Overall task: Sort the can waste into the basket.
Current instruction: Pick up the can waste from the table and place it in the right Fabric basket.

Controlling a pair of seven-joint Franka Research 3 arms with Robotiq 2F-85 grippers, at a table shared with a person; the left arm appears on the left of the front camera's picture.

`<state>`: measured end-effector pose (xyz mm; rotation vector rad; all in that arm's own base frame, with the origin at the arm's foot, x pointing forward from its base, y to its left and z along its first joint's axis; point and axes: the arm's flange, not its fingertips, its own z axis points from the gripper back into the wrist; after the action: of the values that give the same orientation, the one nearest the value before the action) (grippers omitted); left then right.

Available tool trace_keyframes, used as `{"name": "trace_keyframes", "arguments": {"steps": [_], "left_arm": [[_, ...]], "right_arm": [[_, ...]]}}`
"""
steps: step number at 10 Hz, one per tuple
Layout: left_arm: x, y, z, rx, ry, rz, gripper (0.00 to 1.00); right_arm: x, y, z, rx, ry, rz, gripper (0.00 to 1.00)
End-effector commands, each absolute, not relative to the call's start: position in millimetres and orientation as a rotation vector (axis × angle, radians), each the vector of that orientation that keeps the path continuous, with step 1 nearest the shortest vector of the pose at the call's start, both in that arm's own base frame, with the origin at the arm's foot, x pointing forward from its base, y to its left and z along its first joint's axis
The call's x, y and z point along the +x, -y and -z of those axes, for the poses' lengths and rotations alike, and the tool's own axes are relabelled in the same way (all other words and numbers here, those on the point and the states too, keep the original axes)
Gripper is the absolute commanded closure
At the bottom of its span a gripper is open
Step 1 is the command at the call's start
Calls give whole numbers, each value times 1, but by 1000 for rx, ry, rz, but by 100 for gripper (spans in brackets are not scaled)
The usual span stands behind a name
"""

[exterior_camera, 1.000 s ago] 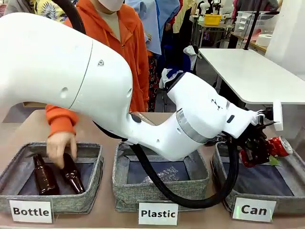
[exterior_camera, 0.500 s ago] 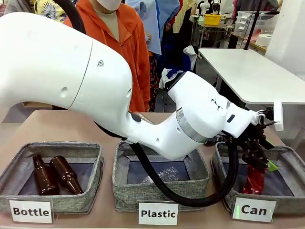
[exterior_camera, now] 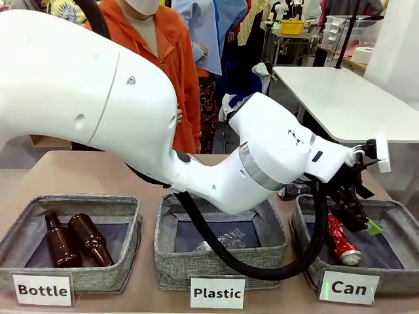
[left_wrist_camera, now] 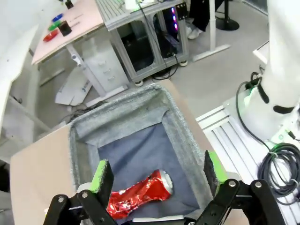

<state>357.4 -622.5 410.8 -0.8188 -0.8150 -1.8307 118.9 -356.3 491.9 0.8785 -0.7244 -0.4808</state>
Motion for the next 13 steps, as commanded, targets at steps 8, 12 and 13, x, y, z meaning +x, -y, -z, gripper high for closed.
{"name": "trace_keyframes", "arguments": {"steps": [8, 12, 13], "left_arm": [[305, 323, -510, -1059, 627, 1425, 0], [324, 123, -513, -1167, 582, 879, 0], [330, 73, -500, -1185, 586, 715, 0]], "right_arm": [[252, 200, -539, 986, 494, 62, 0], [291, 70, -499, 1224, 305, -199, 0], [298, 51, -486, 1267, 280, -221, 0]]}}
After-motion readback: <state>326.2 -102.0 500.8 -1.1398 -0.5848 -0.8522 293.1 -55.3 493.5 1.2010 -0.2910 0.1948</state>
